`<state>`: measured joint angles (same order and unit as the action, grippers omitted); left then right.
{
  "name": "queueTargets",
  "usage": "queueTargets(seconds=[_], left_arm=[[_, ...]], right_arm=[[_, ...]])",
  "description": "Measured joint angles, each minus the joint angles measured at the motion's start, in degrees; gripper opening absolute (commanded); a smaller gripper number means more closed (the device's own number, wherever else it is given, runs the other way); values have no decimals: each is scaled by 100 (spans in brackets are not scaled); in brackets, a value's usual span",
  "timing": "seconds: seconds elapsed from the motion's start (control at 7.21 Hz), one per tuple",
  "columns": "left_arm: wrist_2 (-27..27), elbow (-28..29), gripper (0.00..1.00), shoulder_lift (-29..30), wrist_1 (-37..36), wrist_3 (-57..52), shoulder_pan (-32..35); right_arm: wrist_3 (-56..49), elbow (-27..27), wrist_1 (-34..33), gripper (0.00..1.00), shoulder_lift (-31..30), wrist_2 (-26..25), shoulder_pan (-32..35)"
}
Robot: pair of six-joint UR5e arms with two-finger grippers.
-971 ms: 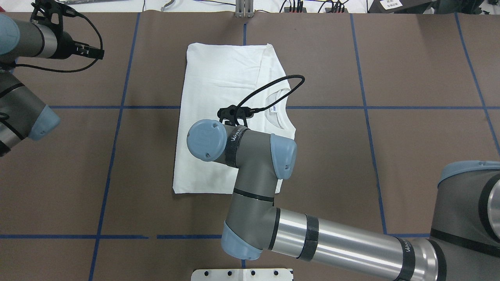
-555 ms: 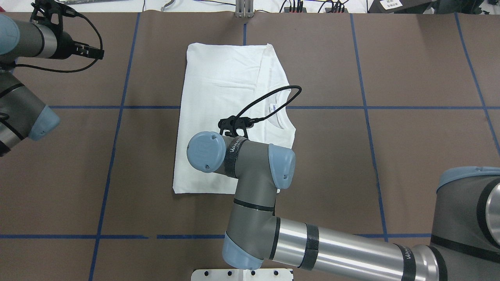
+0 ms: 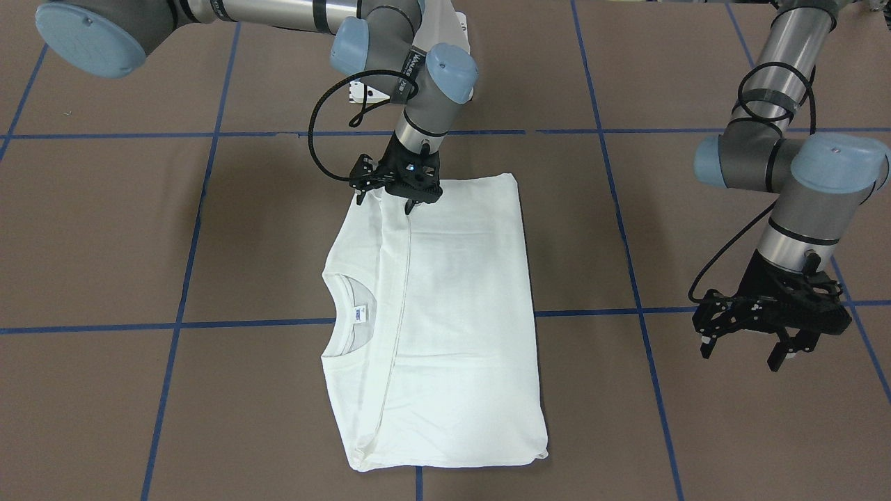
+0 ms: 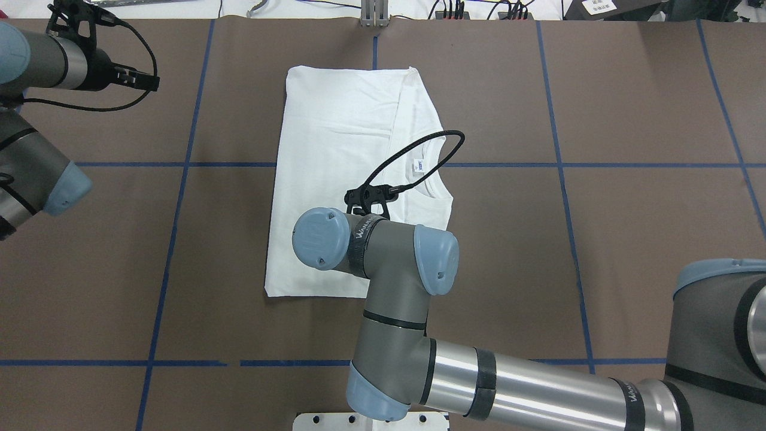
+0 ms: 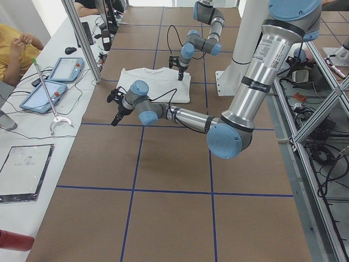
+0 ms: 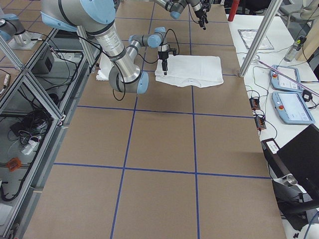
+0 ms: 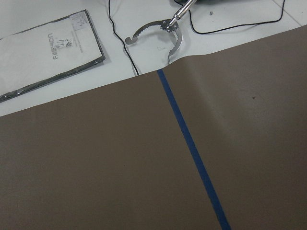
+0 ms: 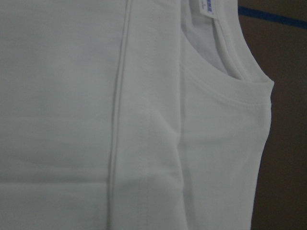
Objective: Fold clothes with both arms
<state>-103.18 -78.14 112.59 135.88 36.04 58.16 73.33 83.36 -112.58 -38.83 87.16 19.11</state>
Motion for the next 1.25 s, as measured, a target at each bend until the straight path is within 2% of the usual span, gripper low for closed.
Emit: queueTargets(seconds=[0.14, 0.56, 0.69, 0.83, 0.97, 1.11, 1.25], left_arm=[[-1, 0, 100, 0, 0, 0, -4], [-1, -2, 100, 1, 0, 0, -13], [-3, -1, 100, 3, 0, 0, -14], [-7, 0, 100, 3, 0, 0, -15], [-23, 0, 100, 1, 0, 0, -15], [-52, 0, 100, 0, 0, 0, -15], [-64, -1, 100, 0, 0, 0, -16]], right_arm=[[-143, 237, -210, 100, -229, -43, -1], [-819, 2025, -956, 100, -1605, -168, 31], [-879, 2254, -965, 100, -1770, -217, 31], [-885, 2308, -712, 100, -1689, -237, 28], [-873, 2258, -49, 100, -1546, -245, 22], [-850, 2017, 708, 96, -1331, -245, 18], [-856, 1516, 1170, 81, -936, -236, 16]])
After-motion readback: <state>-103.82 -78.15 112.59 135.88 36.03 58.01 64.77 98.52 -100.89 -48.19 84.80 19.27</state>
